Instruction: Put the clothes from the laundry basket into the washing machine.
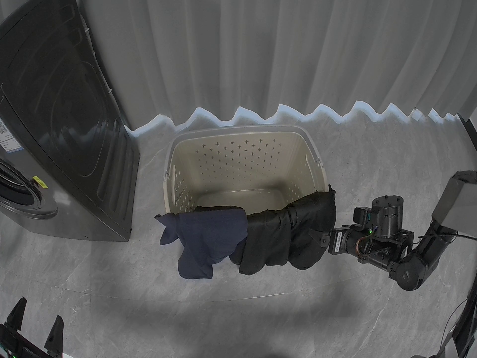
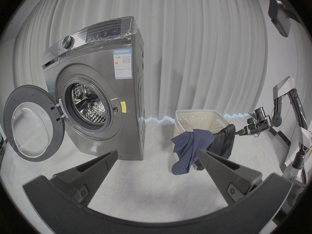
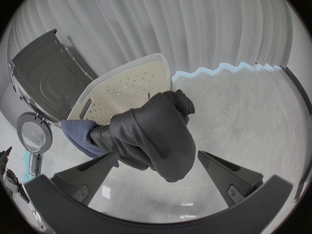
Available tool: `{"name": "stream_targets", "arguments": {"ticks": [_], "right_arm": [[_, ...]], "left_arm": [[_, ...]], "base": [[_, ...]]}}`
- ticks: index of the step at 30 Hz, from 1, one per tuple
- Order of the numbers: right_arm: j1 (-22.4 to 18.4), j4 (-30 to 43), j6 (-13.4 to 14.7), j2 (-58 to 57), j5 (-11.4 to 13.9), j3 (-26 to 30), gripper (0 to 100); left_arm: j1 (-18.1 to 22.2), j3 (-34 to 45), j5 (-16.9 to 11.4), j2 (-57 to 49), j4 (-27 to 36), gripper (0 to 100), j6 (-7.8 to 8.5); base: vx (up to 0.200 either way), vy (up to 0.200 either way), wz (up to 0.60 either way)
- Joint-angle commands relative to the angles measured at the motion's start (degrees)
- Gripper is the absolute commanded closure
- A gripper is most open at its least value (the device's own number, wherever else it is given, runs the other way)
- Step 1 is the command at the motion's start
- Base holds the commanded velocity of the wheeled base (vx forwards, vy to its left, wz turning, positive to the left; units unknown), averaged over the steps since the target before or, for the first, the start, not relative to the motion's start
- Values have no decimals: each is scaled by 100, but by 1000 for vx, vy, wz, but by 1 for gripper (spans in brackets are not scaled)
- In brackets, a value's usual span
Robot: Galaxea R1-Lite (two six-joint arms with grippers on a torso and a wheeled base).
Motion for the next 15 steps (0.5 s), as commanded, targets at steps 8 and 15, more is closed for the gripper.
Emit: {"name": "stream_targets", "arguments": {"ticks": [8, 15], "right_arm": [[40, -322, -14, 675, 1, -466, 0], [23, -498, -14, 798, 36, -739, 0]], "left_arm": [[0, 92, 1, -84, 0, 0, -1], [0, 92, 1, -75, 0, 0, -1]], "base": [[0, 0, 0], [0, 0, 0]]}}
